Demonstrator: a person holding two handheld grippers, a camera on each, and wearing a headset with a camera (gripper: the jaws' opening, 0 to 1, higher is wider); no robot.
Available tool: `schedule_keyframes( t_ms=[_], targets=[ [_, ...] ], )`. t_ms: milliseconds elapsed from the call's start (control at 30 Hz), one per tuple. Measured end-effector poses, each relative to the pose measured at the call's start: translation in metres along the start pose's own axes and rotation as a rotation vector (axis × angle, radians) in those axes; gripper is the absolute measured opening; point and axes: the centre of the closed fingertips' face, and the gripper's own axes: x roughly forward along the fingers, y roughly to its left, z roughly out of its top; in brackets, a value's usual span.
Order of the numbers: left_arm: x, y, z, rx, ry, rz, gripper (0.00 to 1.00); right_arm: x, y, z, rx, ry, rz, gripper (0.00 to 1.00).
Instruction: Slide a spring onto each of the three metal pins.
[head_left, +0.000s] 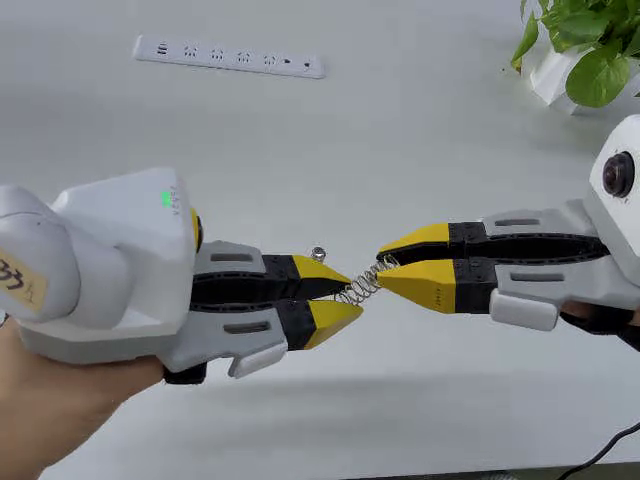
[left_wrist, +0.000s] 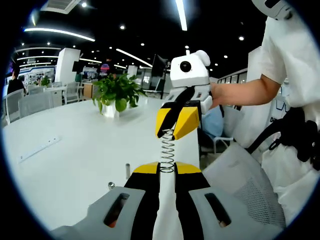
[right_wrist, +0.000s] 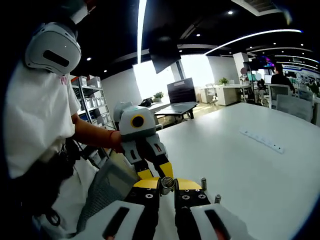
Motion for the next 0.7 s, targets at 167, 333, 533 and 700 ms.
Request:
schedule_keyframes(
  t_ms=[167,333,533,700],
  targets=[
    [0.002,-0.002,0.001,0.007,0.0,-0.006,0.07,0.004,0.004,0.003,-0.049,0.048,0.021,0.06],
    [0.001,-0.002,0.0,0.009,0.001,-0.005,0.06,0.004,0.006,0.003,-0.078,0.09,0.038,0.06],
    [0.001,-0.004,0.0,0.016,0.001,-0.015,0.06,0.003,0.008,-0.001,-0.131,0.172,0.08,0.07],
    [0.001,-0.006,0.004,0.017,-0.014,-0.022,0.06,0.003,0.011,-0.008,-0.205,0.291,0.129,0.12]
  ],
)
